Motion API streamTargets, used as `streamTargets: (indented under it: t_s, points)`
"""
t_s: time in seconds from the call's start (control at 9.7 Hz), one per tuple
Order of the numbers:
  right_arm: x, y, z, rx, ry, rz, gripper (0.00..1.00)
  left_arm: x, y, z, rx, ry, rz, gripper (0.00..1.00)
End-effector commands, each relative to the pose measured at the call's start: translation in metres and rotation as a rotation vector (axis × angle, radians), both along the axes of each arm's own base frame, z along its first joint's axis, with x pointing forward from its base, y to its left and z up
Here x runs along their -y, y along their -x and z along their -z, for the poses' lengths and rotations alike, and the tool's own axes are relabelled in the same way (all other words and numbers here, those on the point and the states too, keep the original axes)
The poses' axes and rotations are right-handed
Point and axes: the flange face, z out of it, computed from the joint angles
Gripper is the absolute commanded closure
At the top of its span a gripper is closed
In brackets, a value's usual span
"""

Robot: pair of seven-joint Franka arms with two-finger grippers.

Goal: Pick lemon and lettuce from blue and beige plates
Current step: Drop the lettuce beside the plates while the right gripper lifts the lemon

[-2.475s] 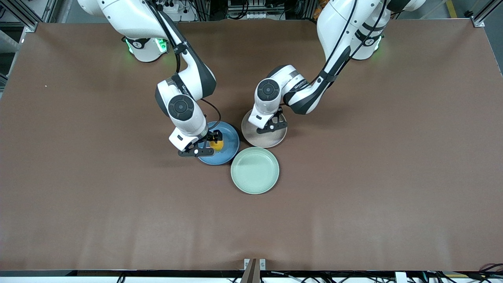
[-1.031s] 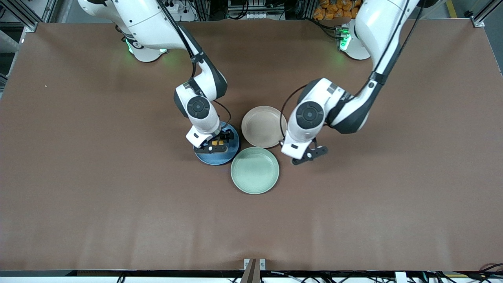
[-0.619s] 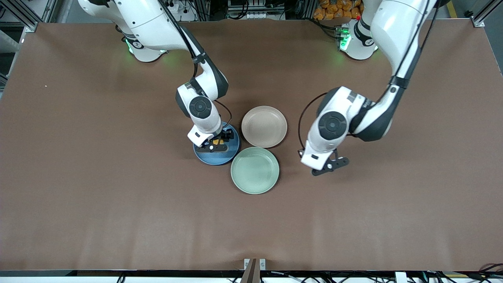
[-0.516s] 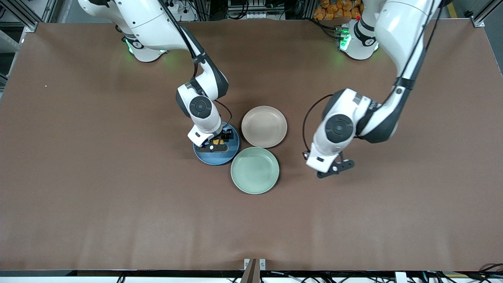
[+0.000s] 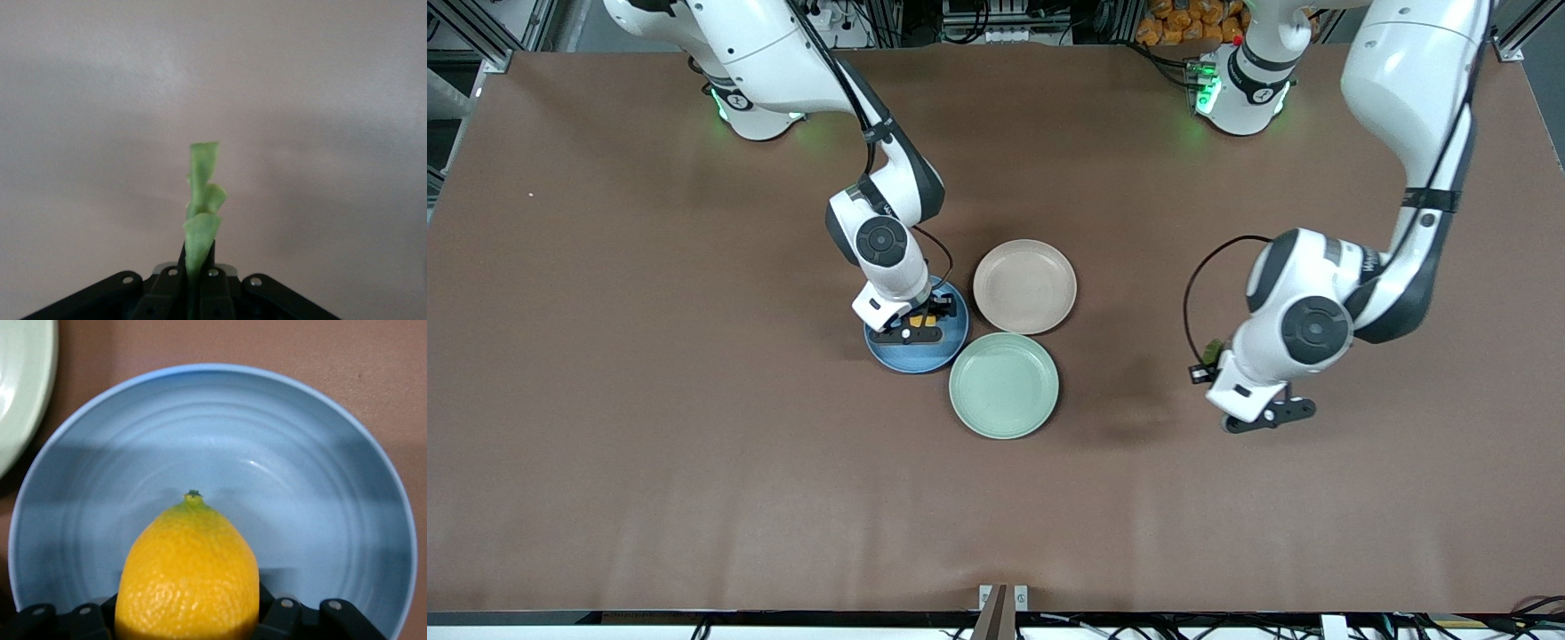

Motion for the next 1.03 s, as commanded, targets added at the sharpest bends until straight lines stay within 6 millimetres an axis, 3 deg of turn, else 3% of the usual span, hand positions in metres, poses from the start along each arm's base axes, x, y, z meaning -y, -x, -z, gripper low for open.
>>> streamTargets:
  t_s: [0.0,0.1,0.21,0.52,0.72,0.93]
  points:
    - [-0.003,0.0,0.001,-0.003,-0.004,0.031,0.64,-0.016,-0.006,-0.002,0.003,0.005,0.093,0.95]
    - [-0.002,-0.003,-0.002,0.0,-0.008,0.032,0.66,-0.022,-0.009,-0.003,0.006,0.009,0.111,0.45]
    - [-0.001,-0.007,-0.007,-0.002,-0.008,0.033,0.68,-0.022,-0.01,-0.007,0.018,0.012,0.135,0.0]
    - [-0.002,-0.025,-0.031,-0.053,0.012,0.043,0.68,-0.021,-0.01,-0.04,0.067,0.013,0.142,0.0]
    - [0.004,-0.045,-0.054,-0.082,0.02,0.056,0.69,-0.018,-0.002,-0.078,0.103,0.015,0.133,0.0]
    - [0.019,-0.069,-0.081,-0.114,0.026,0.063,0.69,-0.018,0.021,-0.085,0.069,0.045,0.098,0.0]
